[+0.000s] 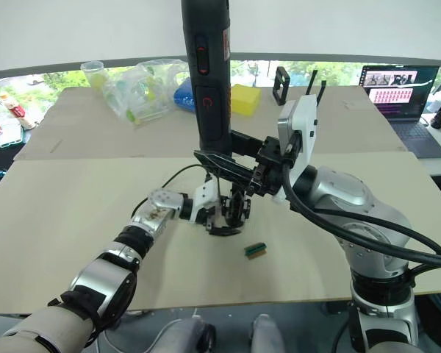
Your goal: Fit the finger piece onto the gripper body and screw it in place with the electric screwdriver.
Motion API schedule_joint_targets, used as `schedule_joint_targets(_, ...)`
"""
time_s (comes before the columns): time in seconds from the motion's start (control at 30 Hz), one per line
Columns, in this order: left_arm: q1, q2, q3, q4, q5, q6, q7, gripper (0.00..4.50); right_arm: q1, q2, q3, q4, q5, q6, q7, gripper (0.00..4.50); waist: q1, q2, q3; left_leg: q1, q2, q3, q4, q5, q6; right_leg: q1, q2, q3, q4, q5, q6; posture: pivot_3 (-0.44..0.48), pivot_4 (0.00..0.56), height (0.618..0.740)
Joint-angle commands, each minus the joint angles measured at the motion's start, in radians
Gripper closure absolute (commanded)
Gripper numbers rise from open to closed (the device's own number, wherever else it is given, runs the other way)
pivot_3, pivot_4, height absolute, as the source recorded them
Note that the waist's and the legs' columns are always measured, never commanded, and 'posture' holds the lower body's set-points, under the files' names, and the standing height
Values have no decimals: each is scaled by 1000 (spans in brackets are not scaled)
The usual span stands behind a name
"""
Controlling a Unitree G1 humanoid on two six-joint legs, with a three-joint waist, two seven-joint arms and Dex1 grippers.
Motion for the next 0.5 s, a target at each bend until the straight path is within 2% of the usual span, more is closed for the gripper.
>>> schedule_joint_targets(0.03,75,37,28,-175,-22,83,29,0,-27,-7,-26,-34,5,-22,9,2585,-2,0,0,0,0,0,0,0,0,0,0,0,0,0,0,0,150,740)
schedule_joint_targets(0.17,216,57,55,-468,-62,274,111,0,-15,-11,-20,-38,-4,-26,20,2585,-3,0,0,0,1,0,0,0,0,0,0,1,1,0,0,0,150,740)
schedule_joint_targets(0.27,308,54,46,-625,-67,348,171,0,-7,-12,-18,-38,-14,-30,26,2585,2,0,0,0,1,-1,0,0,0,0,0,1,0,0,0,0,150,740)
schedule_joint_targets(0.5,383,2,27,-718,-42,362,330,0,16,-13,2,-43,-76,-53,55,2585,5,0,0,1,1,-1,0,0,0,1,-1,1,-1,0,0,0,150,740)
